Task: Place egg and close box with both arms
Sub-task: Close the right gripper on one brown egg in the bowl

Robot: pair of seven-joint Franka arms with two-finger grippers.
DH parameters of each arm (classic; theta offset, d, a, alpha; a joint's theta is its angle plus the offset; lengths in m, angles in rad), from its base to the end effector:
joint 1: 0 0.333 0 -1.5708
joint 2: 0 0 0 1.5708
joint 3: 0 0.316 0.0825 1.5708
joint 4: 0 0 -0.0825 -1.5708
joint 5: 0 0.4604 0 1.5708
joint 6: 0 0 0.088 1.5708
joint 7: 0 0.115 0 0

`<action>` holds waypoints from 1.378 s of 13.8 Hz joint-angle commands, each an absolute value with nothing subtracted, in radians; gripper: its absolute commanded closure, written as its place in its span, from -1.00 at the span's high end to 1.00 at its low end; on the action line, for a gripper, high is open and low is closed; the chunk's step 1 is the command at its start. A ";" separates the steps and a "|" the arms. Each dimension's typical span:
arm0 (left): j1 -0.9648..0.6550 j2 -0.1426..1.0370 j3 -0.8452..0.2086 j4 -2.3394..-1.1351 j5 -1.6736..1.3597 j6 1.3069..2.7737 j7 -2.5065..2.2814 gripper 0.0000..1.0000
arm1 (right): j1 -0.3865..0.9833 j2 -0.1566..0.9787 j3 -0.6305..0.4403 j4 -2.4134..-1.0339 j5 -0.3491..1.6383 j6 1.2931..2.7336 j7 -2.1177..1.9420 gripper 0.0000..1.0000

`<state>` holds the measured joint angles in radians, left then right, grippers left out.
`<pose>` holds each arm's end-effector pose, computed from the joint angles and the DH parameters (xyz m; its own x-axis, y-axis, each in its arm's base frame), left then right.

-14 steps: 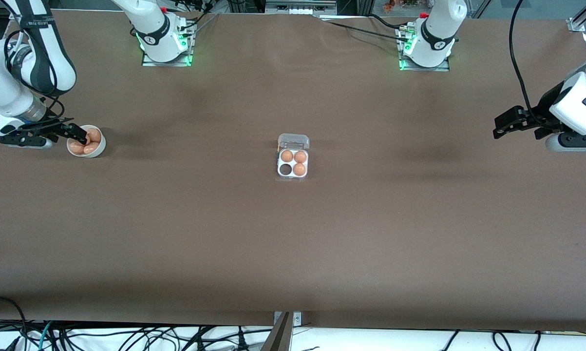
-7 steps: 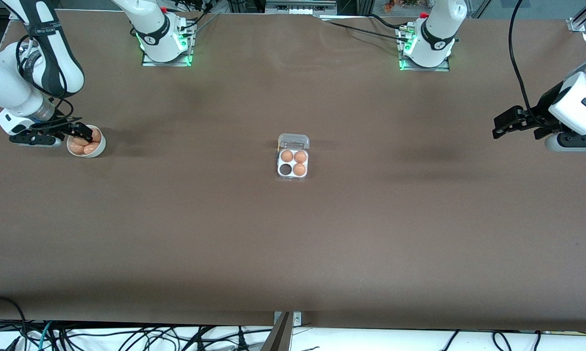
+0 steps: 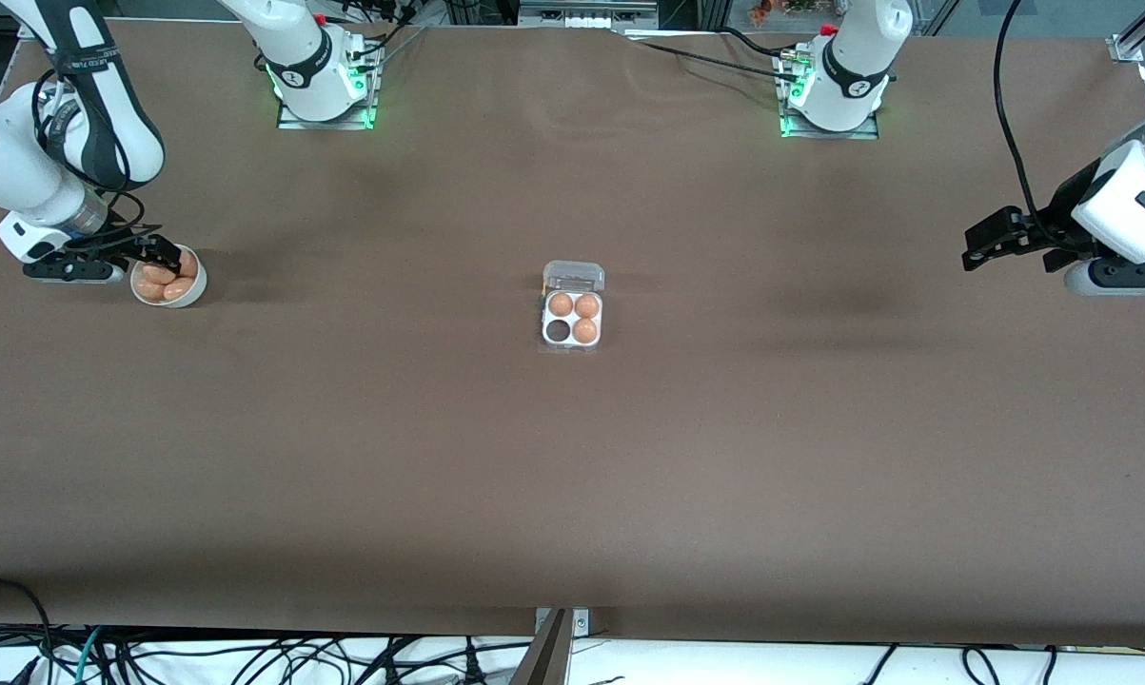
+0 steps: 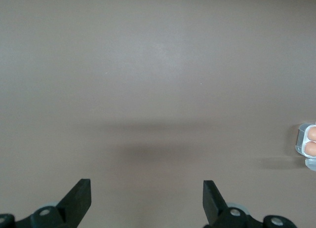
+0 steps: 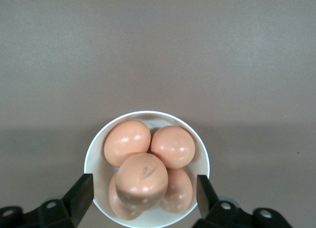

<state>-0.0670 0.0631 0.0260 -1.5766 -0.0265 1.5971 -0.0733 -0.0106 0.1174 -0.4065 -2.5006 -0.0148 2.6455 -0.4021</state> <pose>0.6496 -0.0301 0.5752 0.9985 0.0330 -0.0443 0.0340 -0.9992 0.0216 0.4669 -0.2133 0.1722 0.9999 0.0016 0.0123 0.0008 -0.9980 0.0637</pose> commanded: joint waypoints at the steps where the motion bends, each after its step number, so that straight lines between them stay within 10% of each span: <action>1: -0.069 0.075 0.028 -1.543 -0.043 1.574 -0.078 1.00 | -0.009 0.109 -0.414 -2.520 -0.025 2.655 -0.416 0.79; 19: -0.055 0.075 0.038 -1.526 -0.035 1.574 -0.074 1.00 | -0.009 0.117 -0.411 -2.514 -0.021 2.642 -0.413 -0.07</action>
